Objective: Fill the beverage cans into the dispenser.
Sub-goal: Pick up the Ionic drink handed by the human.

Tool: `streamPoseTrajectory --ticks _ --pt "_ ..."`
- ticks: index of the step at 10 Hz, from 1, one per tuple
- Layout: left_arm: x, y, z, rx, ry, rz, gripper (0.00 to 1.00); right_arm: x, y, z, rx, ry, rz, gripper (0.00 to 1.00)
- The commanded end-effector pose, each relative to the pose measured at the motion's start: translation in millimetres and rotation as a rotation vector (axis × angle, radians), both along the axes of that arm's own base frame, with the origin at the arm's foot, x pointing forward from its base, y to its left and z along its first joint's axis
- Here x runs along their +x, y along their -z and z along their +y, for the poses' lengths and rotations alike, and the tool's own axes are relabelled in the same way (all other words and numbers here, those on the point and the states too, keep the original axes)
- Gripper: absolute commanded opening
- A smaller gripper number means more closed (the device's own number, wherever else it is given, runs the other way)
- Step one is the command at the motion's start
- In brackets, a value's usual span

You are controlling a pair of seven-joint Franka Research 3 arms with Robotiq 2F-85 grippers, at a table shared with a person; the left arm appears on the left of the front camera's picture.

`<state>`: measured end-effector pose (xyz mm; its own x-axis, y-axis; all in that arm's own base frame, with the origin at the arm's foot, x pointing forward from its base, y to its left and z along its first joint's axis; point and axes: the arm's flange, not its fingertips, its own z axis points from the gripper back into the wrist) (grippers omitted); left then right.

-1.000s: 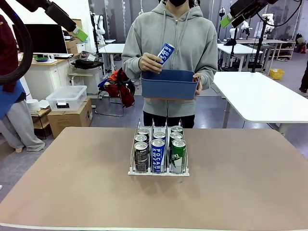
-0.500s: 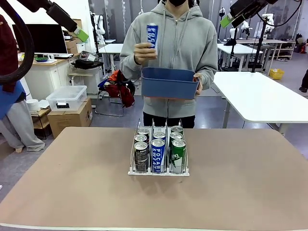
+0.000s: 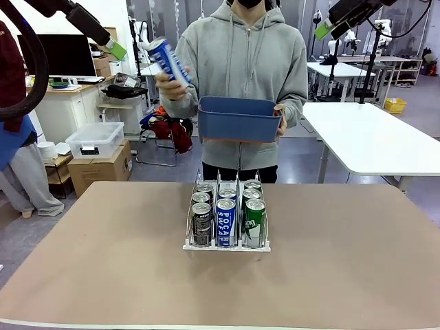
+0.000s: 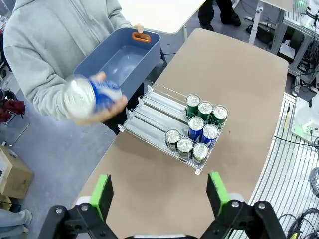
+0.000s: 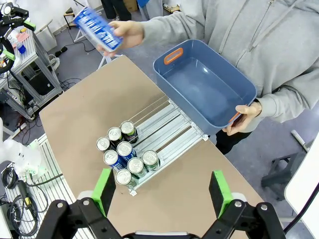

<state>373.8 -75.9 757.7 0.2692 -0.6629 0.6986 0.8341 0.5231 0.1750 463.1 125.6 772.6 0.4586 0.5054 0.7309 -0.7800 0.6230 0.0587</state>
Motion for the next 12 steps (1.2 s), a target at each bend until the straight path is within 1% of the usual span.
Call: streamPoseTrajectory --ticks 1,12 --pt "0.0 -1.3 0.3 0.000 0.005 0.004 1.00 -1.9 2.5 -0.4 0.009 -0.004 0.002 1.00" --pt "0.0 -1.3 0.3 0.000 0.005 0.004 1.00 -1.9 2.5 -0.4 0.009 -0.004 0.002 1.00"
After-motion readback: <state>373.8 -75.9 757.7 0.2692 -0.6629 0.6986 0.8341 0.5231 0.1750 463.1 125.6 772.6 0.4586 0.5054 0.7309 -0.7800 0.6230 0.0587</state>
